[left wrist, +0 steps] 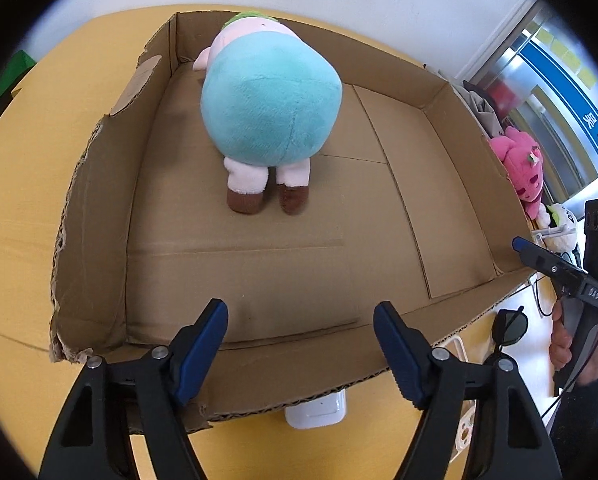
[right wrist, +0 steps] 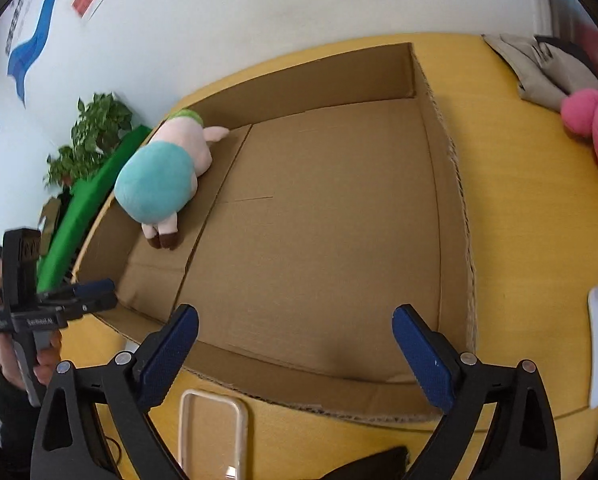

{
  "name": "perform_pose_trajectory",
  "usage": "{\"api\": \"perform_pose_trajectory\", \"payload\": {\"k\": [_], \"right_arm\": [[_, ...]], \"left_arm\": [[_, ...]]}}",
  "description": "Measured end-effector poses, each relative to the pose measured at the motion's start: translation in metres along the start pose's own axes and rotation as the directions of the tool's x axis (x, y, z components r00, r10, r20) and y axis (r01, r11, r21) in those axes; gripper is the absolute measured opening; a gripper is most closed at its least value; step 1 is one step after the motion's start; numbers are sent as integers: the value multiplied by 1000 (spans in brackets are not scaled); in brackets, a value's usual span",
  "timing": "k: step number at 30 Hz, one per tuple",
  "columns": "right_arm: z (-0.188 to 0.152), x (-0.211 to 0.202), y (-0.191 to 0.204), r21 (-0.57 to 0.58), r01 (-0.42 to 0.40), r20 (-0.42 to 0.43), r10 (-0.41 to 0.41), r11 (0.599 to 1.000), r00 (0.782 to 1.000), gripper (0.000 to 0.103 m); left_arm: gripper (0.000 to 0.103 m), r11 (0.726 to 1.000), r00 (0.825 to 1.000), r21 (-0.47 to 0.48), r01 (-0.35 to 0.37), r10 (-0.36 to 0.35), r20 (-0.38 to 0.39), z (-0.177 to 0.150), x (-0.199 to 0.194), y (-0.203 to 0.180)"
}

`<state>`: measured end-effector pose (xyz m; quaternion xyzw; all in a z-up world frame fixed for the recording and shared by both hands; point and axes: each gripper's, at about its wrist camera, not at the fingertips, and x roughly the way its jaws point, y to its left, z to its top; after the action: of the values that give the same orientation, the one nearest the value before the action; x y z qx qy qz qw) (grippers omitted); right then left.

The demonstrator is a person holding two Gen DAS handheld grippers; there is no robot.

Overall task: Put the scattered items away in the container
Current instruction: 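Lower the plush pig into the box and open the left gripper, then withdraw the left tool from the box toward the clear phone case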

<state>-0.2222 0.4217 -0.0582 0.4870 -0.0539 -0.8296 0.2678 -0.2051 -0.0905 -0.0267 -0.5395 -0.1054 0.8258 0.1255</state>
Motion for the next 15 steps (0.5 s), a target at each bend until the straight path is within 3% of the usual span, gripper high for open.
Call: {"api": "perform_pose_trajectory", "payload": {"k": [8,15], "right_arm": [[-30,-4,15,-128,155,-18,-158,980,987,99],[-39,-14,18,-103,175,-19,-178,979,984,99]], "left_arm": [[75,999,999,5,-35,35,-16,-40,-2,-11],[75,1000,1000,6,-6,6,4,-51,2,-16]]}}
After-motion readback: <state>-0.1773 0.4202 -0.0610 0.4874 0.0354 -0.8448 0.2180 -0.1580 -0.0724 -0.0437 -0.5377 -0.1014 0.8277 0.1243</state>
